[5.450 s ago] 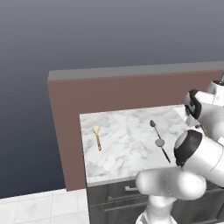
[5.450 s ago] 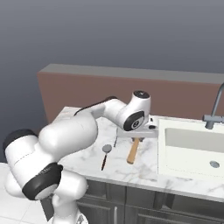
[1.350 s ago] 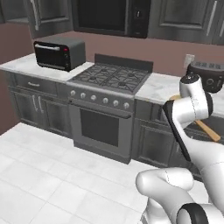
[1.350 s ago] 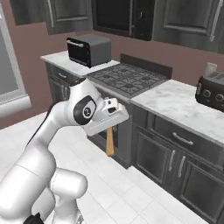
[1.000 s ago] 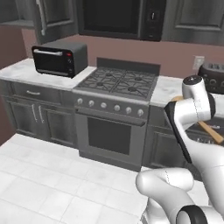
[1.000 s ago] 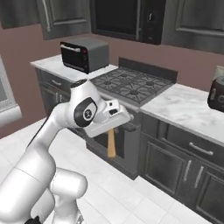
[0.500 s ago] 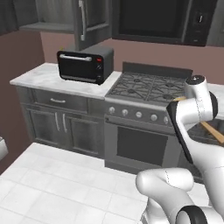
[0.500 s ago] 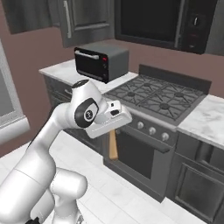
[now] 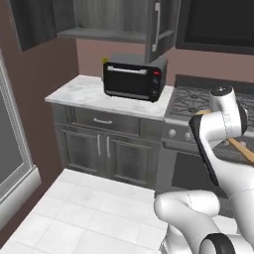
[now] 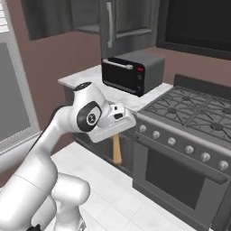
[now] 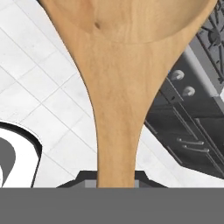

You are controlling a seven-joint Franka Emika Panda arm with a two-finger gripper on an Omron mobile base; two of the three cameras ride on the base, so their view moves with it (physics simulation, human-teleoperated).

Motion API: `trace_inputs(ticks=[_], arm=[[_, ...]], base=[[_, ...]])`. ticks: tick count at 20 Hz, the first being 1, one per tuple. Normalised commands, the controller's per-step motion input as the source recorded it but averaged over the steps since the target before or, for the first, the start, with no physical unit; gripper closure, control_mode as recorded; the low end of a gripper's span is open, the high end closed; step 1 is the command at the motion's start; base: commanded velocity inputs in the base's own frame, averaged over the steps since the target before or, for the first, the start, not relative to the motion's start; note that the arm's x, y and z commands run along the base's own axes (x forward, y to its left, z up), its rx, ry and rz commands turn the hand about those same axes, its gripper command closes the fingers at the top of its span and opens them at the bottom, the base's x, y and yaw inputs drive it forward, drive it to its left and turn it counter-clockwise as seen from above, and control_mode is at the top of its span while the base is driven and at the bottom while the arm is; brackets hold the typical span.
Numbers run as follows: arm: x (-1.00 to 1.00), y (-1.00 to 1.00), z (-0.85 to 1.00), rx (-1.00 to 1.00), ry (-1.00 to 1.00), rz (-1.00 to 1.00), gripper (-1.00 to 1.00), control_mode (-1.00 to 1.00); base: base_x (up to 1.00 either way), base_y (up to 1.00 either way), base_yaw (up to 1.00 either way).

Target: Organize the utensils by type. Pick up the wooden spoons from the counter and place them in the open cabinet. Then pick up the metallic utensils from the counter and place them in the open drawer.

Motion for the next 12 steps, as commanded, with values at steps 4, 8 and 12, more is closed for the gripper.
trace_inputs(ticks=[4,8,12], arm=[[0.0,0.0,0.0,0.0,0.0,0.0,1.0,1.0],[0.0,0.0,0.0,0.0,0.0,0.0,1.0,1.0],[0.0,0.0,0.0,0.0,0.0,0.0,1.0,1.0]], base=[[0.62,1.0,-0.11],[0.67,0.8,-0.36],[0.66,0.7,-0.48]])
